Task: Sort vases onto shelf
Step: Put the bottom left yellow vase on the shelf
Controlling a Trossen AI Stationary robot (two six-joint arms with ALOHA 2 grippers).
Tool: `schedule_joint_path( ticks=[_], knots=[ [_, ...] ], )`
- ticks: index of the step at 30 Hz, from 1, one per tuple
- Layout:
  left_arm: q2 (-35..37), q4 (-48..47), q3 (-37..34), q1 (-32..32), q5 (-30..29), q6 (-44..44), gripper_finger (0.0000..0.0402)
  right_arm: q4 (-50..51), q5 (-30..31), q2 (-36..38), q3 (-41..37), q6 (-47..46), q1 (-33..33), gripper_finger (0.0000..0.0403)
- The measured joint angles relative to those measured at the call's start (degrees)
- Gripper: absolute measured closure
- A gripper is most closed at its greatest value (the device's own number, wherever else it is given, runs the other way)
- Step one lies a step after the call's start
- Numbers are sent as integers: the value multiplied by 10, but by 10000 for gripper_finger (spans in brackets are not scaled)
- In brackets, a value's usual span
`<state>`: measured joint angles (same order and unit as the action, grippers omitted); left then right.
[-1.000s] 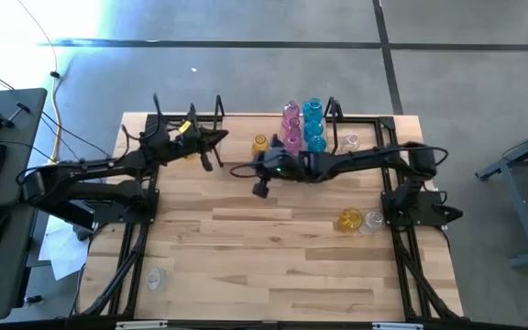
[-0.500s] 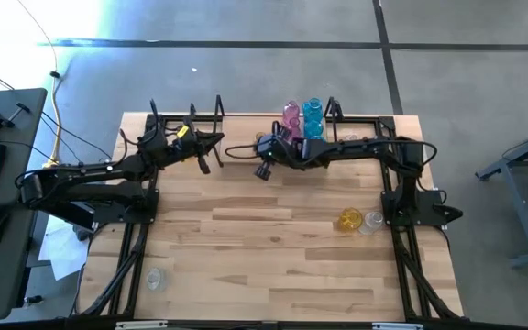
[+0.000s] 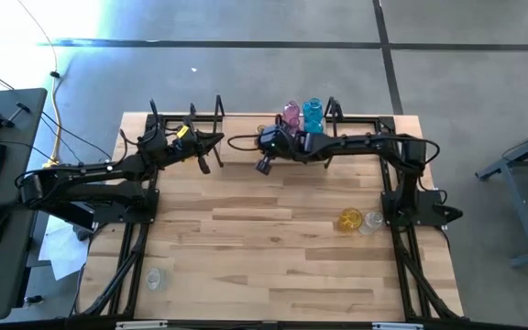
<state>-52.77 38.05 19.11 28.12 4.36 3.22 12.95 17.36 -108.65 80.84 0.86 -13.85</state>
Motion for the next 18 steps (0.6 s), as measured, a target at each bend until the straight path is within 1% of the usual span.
schedule_joint_path(
  ticks=[3,12,18],
  knots=[
    [0,0,0,0,0,0,401,-28,-24,0,1,15,1,403],
    [0,0,0,0,0,0,401,-42,-22,-19,1,20,-24,403],
    [0,0,0,0,0,0,401,-38,17,-18,1,20,-26,403]
  ],
)
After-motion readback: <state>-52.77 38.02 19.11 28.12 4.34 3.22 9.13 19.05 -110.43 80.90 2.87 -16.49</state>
